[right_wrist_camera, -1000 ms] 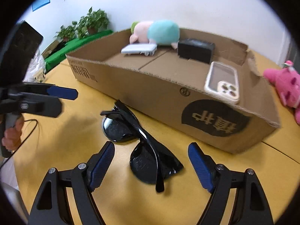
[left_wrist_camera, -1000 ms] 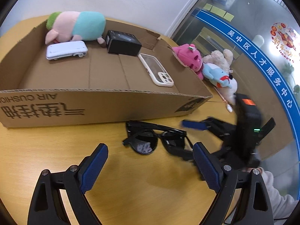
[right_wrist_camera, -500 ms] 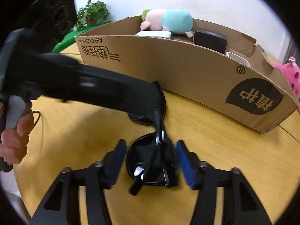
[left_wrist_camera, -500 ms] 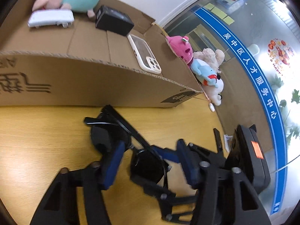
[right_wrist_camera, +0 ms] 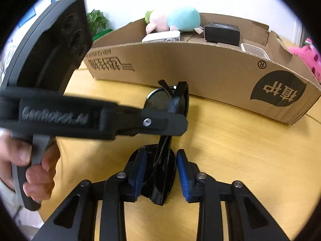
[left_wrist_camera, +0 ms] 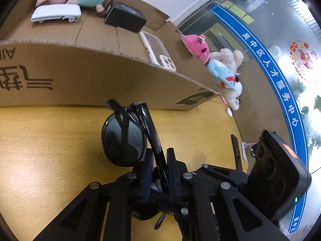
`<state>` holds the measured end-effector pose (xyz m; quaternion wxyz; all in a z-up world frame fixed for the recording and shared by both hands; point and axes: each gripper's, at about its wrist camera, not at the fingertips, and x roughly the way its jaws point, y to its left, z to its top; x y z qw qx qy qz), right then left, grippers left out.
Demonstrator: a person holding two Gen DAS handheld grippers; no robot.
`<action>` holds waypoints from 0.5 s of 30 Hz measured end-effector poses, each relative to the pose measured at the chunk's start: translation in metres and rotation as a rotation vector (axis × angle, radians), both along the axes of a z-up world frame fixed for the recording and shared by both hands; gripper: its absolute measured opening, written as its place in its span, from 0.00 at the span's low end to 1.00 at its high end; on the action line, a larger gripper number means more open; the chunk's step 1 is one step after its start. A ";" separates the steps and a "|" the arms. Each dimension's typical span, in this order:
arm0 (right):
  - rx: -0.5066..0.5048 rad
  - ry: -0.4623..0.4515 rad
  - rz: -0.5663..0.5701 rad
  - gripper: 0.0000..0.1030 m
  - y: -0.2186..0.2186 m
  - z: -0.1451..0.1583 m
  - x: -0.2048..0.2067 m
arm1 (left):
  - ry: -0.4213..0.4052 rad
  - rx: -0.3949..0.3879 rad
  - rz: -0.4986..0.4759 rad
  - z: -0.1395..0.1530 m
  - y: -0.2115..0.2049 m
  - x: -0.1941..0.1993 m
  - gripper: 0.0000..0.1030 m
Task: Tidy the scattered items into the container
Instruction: 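Grasp the sunglasses with the left gripper and lift them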
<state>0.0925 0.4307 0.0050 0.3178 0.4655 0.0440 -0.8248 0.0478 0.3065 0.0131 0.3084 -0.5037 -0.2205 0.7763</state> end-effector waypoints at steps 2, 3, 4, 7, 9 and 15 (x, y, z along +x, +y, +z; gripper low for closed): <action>-0.033 0.016 0.007 0.15 -0.002 0.009 0.001 | 0.033 -0.014 -0.008 0.011 0.002 0.005 0.07; -0.036 0.030 0.011 0.12 -0.005 0.013 0.003 | 0.047 -0.021 -0.009 0.017 0.001 0.007 0.07; -0.032 0.052 0.008 0.12 -0.007 0.021 0.006 | 0.073 -0.029 -0.007 0.027 -0.001 0.009 0.07; -0.070 0.105 0.015 0.11 -0.009 0.045 0.004 | 0.137 -0.027 -0.002 0.058 -0.008 0.013 0.07; -0.089 0.138 0.018 0.10 -0.011 0.064 0.001 | 0.188 -0.038 -0.009 0.081 -0.011 0.011 0.07; -0.099 0.268 0.029 0.09 -0.028 0.123 -0.021 | 0.310 -0.055 -0.025 0.148 -0.022 -0.014 0.07</action>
